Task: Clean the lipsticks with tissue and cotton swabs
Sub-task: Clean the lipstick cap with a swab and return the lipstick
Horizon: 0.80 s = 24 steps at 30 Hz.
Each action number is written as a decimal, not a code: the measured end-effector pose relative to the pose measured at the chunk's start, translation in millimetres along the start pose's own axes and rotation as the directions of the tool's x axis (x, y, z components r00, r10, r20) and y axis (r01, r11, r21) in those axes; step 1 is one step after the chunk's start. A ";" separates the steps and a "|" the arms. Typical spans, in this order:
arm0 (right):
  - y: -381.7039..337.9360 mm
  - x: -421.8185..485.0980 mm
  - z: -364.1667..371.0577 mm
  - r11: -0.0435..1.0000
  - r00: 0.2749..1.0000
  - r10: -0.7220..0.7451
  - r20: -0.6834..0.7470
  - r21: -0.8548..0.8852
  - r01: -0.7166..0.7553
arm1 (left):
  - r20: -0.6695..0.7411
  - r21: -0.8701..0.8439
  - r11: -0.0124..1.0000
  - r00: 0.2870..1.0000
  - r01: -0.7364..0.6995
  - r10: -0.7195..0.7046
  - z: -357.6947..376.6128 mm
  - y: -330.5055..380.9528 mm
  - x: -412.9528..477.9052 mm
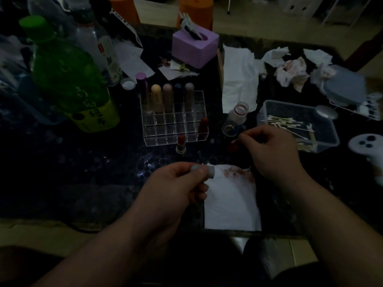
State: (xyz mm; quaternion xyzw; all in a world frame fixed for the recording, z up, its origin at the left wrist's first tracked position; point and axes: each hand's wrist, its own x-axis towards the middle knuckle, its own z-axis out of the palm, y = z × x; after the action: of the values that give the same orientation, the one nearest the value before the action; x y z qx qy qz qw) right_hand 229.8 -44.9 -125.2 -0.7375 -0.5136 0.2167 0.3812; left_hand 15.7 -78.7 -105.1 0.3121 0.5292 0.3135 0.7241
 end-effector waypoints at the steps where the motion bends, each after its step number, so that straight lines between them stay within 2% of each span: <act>1: 0.1 -0.3 -0.4 1.000 1.000 0.001 0.001 0.004 -0.001 | -0.004 -0.014 1.000 1.000 0.005 -0.005 0.7 -0.2 0.8; 8: -1.6 -4.0 -0.6 1.000 1.000 -0.003 0.013 -0.012 0.003 | -0.067 -0.064 0.998 0.998 -0.013 0.009 1.8 1.2 2.3; 13: 0.4 -3.5 -0.3 1.000 1.000 0.010 0.012 -0.001 -0.010 | -0.025 -0.061 0.998 1.000 0.010 -0.012 2.4 6.3 3.9; 21: -5.0 -2.7 -6.2 0.997 0.999 0.052 -0.001 0.051 -0.052 | 0.158 -0.238 0.961 0.982 0.142 -0.106 0.5 11.5 1.2; 24: -22.2 -11.7 -13.8 0.988 0.999 0.039 0.003 0.147 -0.039 | 0.206 -0.285 0.944 0.973 0.164 -0.107 -1.3 14.1 0.1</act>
State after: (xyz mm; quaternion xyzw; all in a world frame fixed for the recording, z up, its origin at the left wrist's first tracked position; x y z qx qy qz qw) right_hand 222.0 -56.3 -100.2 -0.7172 -0.4820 0.2615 0.4301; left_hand 12.7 -69.9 -94.4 0.1893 0.4251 0.3085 0.8296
